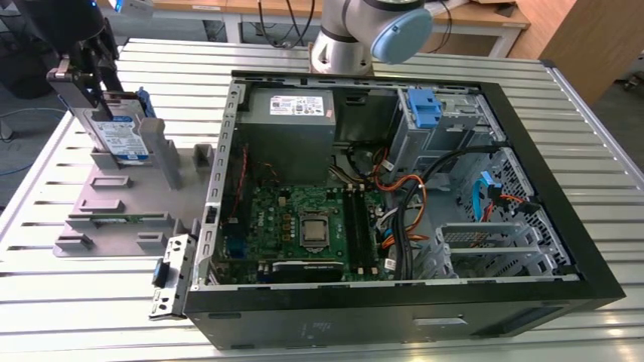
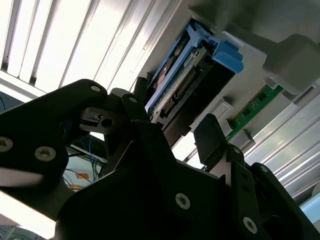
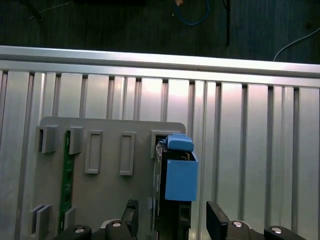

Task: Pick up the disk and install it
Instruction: 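Pick up the disk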

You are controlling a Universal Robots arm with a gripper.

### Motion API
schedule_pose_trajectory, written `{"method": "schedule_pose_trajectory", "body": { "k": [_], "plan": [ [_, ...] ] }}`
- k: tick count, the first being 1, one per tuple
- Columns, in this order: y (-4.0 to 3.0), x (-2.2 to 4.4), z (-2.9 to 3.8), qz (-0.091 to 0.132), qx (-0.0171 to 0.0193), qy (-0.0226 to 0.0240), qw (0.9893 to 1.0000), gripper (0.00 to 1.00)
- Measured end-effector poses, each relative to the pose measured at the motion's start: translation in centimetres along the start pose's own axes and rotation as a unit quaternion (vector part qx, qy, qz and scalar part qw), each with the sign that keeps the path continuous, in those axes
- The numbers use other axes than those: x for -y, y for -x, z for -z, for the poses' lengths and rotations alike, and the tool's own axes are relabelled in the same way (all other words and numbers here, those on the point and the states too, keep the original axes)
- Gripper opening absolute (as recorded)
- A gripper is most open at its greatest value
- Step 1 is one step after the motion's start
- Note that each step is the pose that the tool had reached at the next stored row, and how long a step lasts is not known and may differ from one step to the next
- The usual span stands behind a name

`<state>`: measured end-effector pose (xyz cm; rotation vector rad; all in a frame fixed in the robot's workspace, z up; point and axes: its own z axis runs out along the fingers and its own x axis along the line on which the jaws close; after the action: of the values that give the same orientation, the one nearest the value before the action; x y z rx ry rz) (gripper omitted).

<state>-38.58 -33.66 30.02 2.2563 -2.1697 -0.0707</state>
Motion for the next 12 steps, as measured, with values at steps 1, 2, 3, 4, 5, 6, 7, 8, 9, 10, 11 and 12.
{"method": "schedule_pose_trajectory", "body": {
  "k": [1,2,3,4,5,6,7,8,9,10,11,12],
  "plan": [
    [0.00,0.00,0.00,0.000,0.0000,0.0000,1.0000,0.64],
    [0.00,-0.01,0.02,0.000,0.0000,0.0000,1.0000,0.64],
    [0.00,-0.01,0.05,0.000,0.0000,0.0000,1.0000,0.64],
    [0.00,0.00,0.08,0.000,0.0000,0.0000,1.0000,0.64],
    [0.00,-0.01,0.10,0.000,0.0000,0.0000,1.0000,0.64],
    [0.00,-0.01,0.12,0.000,0.0000,0.0000,1.0000,0.64],
    [0.00,-0.01,0.12,0.000,0.0000,-0.0001,1.0000,0.64],
    [0.00,0.00,0.12,0.000,0.0001,-0.0001,1.0000,0.64],
    [0.00,-0.01,0.13,0.000,0.0000,0.0000,1.0000,0.64],
    [0.00,-0.01,0.14,0.000,0.0000,0.0000,1.0000,0.64],
    [0.00,-0.01,0.14,0.000,0.0000,0.0000,1.0000,0.64],
    [0.00,-0.01,0.15,0.000,0.0000,0.0000,1.0000,0.64]
  ]
}}
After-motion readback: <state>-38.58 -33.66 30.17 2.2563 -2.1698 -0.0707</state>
